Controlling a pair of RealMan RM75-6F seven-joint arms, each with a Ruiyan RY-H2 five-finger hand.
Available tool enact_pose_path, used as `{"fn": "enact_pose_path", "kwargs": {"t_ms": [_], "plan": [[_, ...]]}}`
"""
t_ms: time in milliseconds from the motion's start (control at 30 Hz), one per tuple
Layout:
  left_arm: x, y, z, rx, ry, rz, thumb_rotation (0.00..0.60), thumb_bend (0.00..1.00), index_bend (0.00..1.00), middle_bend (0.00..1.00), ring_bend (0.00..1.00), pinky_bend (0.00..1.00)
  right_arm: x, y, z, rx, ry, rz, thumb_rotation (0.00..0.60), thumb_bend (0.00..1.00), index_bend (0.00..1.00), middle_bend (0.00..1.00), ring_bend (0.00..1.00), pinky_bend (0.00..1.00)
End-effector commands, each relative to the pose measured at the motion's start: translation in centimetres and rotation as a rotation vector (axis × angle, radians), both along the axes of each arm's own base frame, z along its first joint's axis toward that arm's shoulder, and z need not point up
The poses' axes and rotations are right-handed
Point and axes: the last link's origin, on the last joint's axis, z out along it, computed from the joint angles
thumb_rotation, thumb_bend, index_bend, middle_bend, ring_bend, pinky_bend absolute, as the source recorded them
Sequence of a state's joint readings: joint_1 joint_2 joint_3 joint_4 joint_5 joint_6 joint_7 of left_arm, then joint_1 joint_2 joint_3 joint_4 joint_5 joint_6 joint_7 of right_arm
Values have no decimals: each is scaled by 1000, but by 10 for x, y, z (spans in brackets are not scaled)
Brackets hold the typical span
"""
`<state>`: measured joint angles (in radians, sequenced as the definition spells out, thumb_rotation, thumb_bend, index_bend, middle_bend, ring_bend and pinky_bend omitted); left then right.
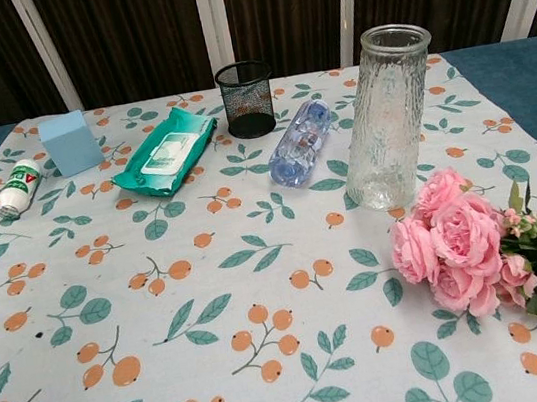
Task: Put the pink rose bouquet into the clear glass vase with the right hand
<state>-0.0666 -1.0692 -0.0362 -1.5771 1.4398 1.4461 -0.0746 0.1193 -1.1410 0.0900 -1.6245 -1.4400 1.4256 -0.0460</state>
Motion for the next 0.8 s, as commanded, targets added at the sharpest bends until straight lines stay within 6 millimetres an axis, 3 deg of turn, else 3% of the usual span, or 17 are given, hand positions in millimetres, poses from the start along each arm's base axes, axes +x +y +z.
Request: {"fn": "enact_pose_path", "kwargs": {"t_ms": [33, 800], "plan": [[0, 0, 0, 1, 1, 0, 600, 0, 0, 0, 0, 0, 2, -1, -1, -8, -4, 12, 600, 271, 0, 0, 0, 0], [2, -1, -1, -3, 2, -3, 600, 0, 0, 0, 0, 0, 12, 9, 0, 23, -13, 57, 600, 256, 0, 0, 0, 0]]}}
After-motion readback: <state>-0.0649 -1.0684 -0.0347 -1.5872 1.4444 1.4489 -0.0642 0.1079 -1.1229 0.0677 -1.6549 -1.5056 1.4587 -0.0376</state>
